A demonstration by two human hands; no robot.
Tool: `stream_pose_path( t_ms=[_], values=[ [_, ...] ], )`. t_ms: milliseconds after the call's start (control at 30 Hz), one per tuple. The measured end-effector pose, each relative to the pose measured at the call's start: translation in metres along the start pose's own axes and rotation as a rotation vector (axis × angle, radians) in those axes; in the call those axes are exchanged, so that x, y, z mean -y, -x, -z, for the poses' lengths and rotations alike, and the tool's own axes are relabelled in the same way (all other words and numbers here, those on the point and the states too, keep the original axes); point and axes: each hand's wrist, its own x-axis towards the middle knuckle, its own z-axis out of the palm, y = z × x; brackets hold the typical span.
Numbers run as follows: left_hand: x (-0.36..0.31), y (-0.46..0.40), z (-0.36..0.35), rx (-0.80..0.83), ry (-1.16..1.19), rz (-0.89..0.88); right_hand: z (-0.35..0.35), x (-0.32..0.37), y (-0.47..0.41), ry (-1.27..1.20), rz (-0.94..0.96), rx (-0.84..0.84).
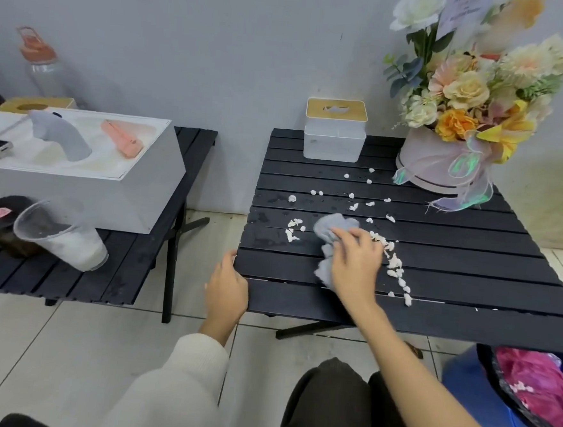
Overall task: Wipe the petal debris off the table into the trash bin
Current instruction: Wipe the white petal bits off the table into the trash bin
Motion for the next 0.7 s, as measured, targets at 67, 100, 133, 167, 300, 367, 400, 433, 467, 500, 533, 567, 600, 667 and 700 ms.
stream_pose_path(
  t_ms=[67, 100, 133, 167, 300, 367, 400, 433, 467, 500, 533, 567, 600, 667, 700],
  values=[
    [-0.001, 0.001, 0.005, 0.086, 0.359, 0.097, -0.02, 0.042, 0.016, -0.043, 0.046, 0.064],
    [-0.001, 0.002, 0.006, 0.096, 0.511, 0.167, -0.031, 0.061, 0.027, -0.033, 0.098, 0.118],
    [0.0, 0.002, 0.006, 0.075, 0.619, 0.234, -0.042, 0.076, 0.04, 0.001, 0.162, 0.196],
    [0.002, 0.001, 0.004, 0.038, 0.694, 0.303, -0.052, 0.085, 0.053, 0.059, 0.238, 0.276],
    [0.006, -0.003, -0.004, -0.062, 0.729, 0.409, -0.067, 0.08, 0.063, 0.208, 0.358, 0.297],
    [0.007, -0.003, -0.004, -0.05, 0.594, 0.382, -0.063, 0.073, 0.057, 0.256, 0.387, 0.289],
    [0.009, -0.003, -0.004, -0.048, 0.517, 0.361, -0.062, 0.07, 0.054, 0.277, 0.4, 0.289],
    [0.01, -0.004, -0.004, -0.05, 0.427, 0.342, -0.06, 0.065, 0.05, 0.299, 0.4, 0.292],
    [0.009, -0.003, -0.003, -0.058, 0.33, 0.323, -0.056, 0.06, 0.047, 0.317, 0.382, 0.288],
    [0.008, -0.002, -0.003, -0.076, 0.226, 0.302, -0.05, 0.052, 0.043, 0.338, 0.348, 0.271],
    [0.006, -0.001, -0.003, -0.1, 0.121, 0.272, -0.042, 0.04, 0.04, 0.361, 0.306, 0.233],
    [0.004, 0.0, -0.003, -0.124, 0.02, 0.237, -0.033, 0.026, 0.037, 0.38, 0.261, 0.189],
    [0.003, 0.0, -0.002, -0.143, -0.081, 0.197, -0.023, 0.01, 0.033, 0.398, 0.219, 0.161],
    [0.001, -0.001, -0.004, -0.166, -0.247, 0.112, -0.002, -0.022, 0.026, 0.421, 0.151, 0.112],
    [0.001, -0.002, -0.004, -0.163, -0.319, 0.068, 0.007, -0.035, 0.022, 0.424, 0.113, 0.092]
  ],
)
